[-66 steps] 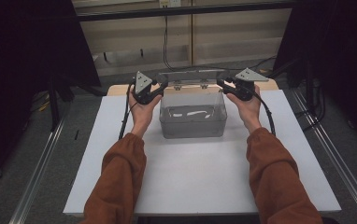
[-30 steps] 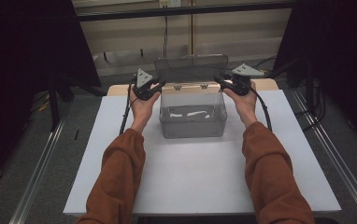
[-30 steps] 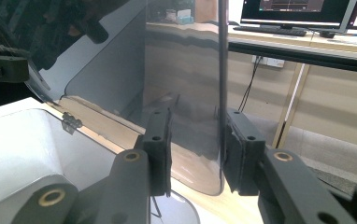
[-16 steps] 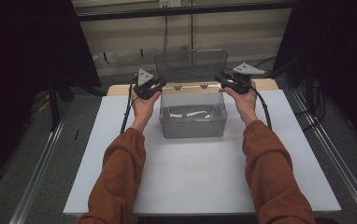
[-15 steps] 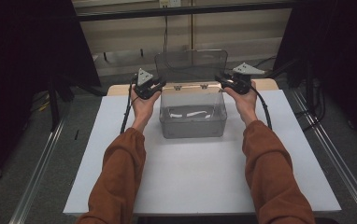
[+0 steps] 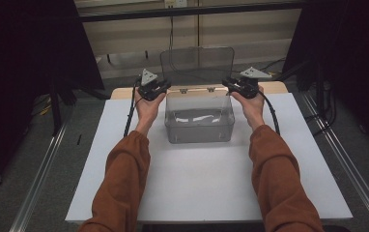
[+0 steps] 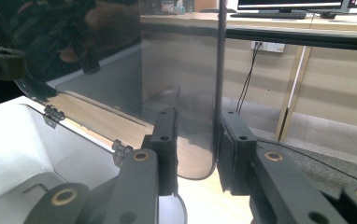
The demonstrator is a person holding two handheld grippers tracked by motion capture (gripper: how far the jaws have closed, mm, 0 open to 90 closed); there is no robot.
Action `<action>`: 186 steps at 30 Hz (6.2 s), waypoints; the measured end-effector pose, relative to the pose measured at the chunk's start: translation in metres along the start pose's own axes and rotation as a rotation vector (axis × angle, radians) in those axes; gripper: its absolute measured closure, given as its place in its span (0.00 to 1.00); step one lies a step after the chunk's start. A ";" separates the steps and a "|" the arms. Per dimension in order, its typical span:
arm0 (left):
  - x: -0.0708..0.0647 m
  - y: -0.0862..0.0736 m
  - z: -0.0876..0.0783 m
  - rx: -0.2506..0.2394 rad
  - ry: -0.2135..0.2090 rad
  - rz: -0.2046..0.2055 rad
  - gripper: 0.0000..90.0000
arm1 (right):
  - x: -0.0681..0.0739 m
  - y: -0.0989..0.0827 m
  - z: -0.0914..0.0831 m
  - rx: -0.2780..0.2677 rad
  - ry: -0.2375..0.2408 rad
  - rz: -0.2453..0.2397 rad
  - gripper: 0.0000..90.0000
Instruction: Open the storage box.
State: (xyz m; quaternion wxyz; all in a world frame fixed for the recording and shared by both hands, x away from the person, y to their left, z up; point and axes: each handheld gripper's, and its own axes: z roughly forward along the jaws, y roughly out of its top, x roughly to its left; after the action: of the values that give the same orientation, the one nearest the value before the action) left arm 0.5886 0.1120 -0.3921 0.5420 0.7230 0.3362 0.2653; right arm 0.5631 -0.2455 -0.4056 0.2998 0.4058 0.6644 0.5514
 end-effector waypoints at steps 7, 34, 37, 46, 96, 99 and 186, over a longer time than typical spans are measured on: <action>0.003 0.001 0.004 0.011 -0.005 -0.029 0.83 | -0.002 0.000 0.001 -0.007 0.001 0.008 0.82; 0.006 0.001 0.016 0.070 -0.010 -0.154 0.80 | -0.009 0.004 0.006 0.050 -0.004 0.083 0.87; 0.007 0.003 0.016 0.093 -0.012 -0.159 0.80 | -0.009 0.006 0.007 0.061 -0.006 0.085 0.87; 0.010 0.006 0.018 0.125 -0.017 -0.189 0.80 | -0.010 0.009 0.010 0.087 -0.013 0.110 0.86; 0.012 0.006 0.033 0.258 0.011 -0.247 0.61 | -0.012 0.011 0.027 0.235 -0.055 0.244 0.73; 0.013 0.006 0.033 0.258 0.004 -0.254 0.61 | -0.013 0.011 0.028 0.241 -0.054 0.254 0.73; -0.020 -0.009 -0.032 0.016 0.027 -0.070 0.03 | 0.030 0.001 -0.031 0.053 -0.165 0.038 0.01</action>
State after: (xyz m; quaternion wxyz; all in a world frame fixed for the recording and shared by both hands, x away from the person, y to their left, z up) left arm 0.5502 0.1177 -0.3921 0.5406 0.7114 0.3709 0.2532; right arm 0.5224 -0.2350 -0.3962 0.3322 0.4701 0.6438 0.5041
